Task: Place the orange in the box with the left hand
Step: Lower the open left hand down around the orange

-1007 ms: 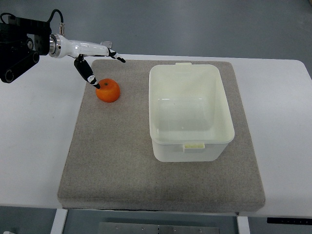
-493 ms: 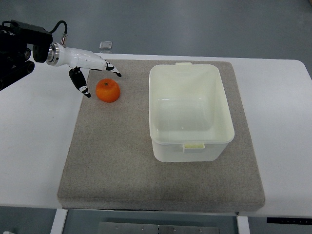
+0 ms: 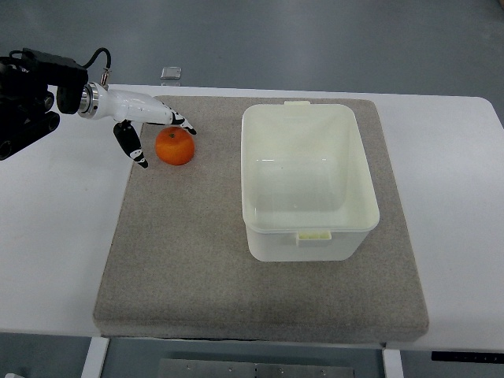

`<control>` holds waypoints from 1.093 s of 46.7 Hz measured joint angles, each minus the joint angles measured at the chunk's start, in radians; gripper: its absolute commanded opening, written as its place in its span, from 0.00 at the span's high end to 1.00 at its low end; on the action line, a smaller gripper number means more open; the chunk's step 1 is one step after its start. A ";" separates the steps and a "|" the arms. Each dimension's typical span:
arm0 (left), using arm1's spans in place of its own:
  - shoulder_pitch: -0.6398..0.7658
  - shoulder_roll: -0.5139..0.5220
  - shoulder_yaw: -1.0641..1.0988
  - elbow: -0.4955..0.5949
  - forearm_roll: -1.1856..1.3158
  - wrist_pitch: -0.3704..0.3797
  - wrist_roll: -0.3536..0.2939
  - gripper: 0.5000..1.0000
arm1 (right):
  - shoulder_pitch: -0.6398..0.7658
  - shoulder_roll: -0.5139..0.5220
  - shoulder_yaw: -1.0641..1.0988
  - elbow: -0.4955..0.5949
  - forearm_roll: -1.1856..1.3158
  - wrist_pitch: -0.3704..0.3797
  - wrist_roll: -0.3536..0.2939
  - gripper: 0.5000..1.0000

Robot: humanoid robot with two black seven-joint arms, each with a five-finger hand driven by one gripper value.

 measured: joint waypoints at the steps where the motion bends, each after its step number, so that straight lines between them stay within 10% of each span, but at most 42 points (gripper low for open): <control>1: 0.002 0.000 0.000 0.000 0.000 0.001 0.000 0.02 | 0.000 0.000 0.000 0.000 0.000 0.000 0.000 0.15; 31: 0.039 -0.027 -0.010 0.040 -0.003 0.011 0.000 0.03 | 0.000 0.000 0.000 0.000 0.000 0.000 0.000 0.15; 41: 0.042 -0.036 -0.008 0.066 -0.003 0.068 0.000 0.33 | -0.001 0.000 0.000 0.000 0.000 0.000 0.000 0.15; 51: 0.052 -0.057 -0.003 0.098 -0.003 0.085 0.000 0.30 | 0.000 0.000 0.000 0.000 0.000 0.000 0.000 0.15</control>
